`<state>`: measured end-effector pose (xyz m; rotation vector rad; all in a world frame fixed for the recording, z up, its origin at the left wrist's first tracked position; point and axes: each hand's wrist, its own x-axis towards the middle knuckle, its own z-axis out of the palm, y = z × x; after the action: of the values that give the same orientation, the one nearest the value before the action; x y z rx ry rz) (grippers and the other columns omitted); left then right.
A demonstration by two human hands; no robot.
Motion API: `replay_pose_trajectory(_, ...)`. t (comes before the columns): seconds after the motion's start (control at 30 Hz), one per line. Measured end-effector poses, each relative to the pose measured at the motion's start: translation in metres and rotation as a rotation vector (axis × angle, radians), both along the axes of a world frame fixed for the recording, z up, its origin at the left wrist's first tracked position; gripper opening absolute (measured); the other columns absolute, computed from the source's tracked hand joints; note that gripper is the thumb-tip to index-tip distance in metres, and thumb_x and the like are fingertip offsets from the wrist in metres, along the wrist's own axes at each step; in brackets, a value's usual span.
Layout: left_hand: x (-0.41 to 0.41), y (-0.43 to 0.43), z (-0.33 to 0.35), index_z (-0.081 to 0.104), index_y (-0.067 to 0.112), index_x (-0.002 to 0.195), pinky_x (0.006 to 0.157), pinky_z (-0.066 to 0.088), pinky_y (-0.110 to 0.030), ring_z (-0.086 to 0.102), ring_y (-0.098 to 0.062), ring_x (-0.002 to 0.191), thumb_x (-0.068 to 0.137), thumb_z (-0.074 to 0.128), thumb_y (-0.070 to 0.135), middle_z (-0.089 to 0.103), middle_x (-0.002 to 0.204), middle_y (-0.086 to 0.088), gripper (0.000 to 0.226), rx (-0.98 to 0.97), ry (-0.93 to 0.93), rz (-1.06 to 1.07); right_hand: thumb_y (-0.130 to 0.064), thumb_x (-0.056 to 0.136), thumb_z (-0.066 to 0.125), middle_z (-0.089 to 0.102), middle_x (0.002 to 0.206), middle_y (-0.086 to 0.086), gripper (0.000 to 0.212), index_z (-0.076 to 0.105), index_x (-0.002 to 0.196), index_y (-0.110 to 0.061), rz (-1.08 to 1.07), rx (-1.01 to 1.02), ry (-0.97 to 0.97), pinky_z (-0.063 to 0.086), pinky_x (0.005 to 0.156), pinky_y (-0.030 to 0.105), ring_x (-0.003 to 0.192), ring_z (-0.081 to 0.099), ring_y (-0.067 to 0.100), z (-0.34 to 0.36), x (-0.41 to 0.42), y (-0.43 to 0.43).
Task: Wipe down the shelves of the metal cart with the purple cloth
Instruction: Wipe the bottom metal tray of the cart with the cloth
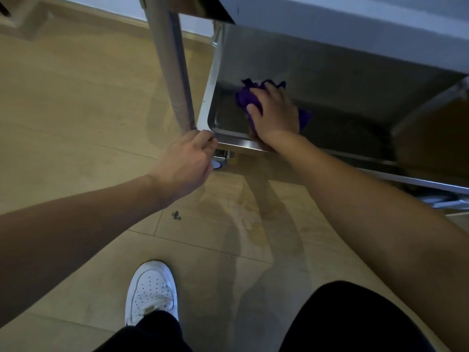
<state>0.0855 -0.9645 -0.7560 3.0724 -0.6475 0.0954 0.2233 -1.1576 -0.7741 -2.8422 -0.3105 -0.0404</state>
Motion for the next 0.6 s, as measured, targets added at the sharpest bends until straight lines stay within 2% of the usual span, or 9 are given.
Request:
replay_pose_trajectory(0.13, -0.004, -0.001, -0.002, 0.057, -0.004, 0.122, 0.096, 0.044, -0.04, 0.054, -0.032, 0.105, 0.084, 0.055, 0.017, 0.056, 0.12, -0.017, 0.043, 0.008, -0.03, -0.002, -0.039, 0.1, 0.04, 0.029, 0.156, -0.007, 0.043, 0.039, 0.143, -0.036, 0.286, -0.001, 0.037, 0.025, 0.112, 0.044, 0.145, 0.019, 0.022, 0.002, -0.034, 0.038)
replay_pose_trajectory(0.2, -0.003, -0.002, -0.002, 0.057, -0.003, 0.121, 0.094, 0.045, -0.041, 0.054, -0.033, 0.106, 0.084, 0.058, 0.015, 0.056, 0.12, -0.017, 0.042, -0.015, -0.028, 0.013, -0.039, 0.1, 0.042, 0.03, 0.155, -0.009, 0.043, 0.039, 0.142, -0.037, 0.318, 0.036, 0.052, 0.024, 0.111, 0.043, 0.145, 0.02, 0.019, 0.004, -0.034, 0.039)
replay_pose_trajectory(0.3, -0.003, -0.005, -0.003, 0.056, -0.004, 0.123, 0.093, 0.045, -0.043, 0.054, -0.035, 0.108, 0.084, 0.057, 0.015, 0.057, 0.122, -0.018, 0.044, -0.033, -0.006, 0.039, -0.038, 0.098, 0.045, 0.035, 0.153, -0.007, 0.043, 0.043, 0.141, -0.036, 0.22, 0.053, 0.028, 0.031, 0.109, 0.043, 0.142, 0.026, 0.02, 0.002, -0.011, 0.021)
replay_pose_trajectory(0.37, -0.004, -0.006, -0.004, 0.056, -0.005, 0.124, 0.094, 0.046, -0.044, 0.054, -0.035, 0.111, 0.084, 0.055, 0.016, 0.056, 0.125, -0.019, 0.045, -0.034, 0.004, 0.046, -0.037, 0.098, 0.043, 0.038, 0.151, -0.003, 0.042, 0.044, 0.14, -0.033, 0.057, 0.061, -0.008, 0.036, 0.107, 0.047, 0.14, 0.031, 0.024, 0.0, 0.005, 0.005)
replay_pose_trajectory(0.47, -0.005, -0.006, -0.005, 0.056, -0.005, 0.125, 0.096, 0.048, -0.044, 0.054, -0.035, 0.114, 0.086, 0.049, 0.019, 0.056, 0.127, -0.019, 0.046, -0.04, 0.013, 0.053, -0.035, 0.098, 0.04, 0.037, 0.151, -0.003, 0.041, 0.044, 0.139, -0.032, -0.077, 0.06, -0.01, 0.036, 0.107, 0.05, 0.14, 0.03, 0.025, -0.002, 0.004, 0.015)
replay_pose_trajectory(0.6, -0.006, -0.006, -0.003, 0.056, -0.005, 0.124, 0.095, 0.047, -0.043, 0.054, -0.033, 0.112, 0.087, 0.036, 0.023, 0.057, 0.124, -0.018, 0.051, -0.026, 0.014, 0.05, -0.035, 0.101, 0.04, 0.03, 0.155, -0.01, 0.041, 0.041, 0.141, -0.039, 0.263, 0.076, 0.055, 0.026, 0.11, 0.044, 0.145, 0.021, 0.021, 0.001, -0.02, 0.068)
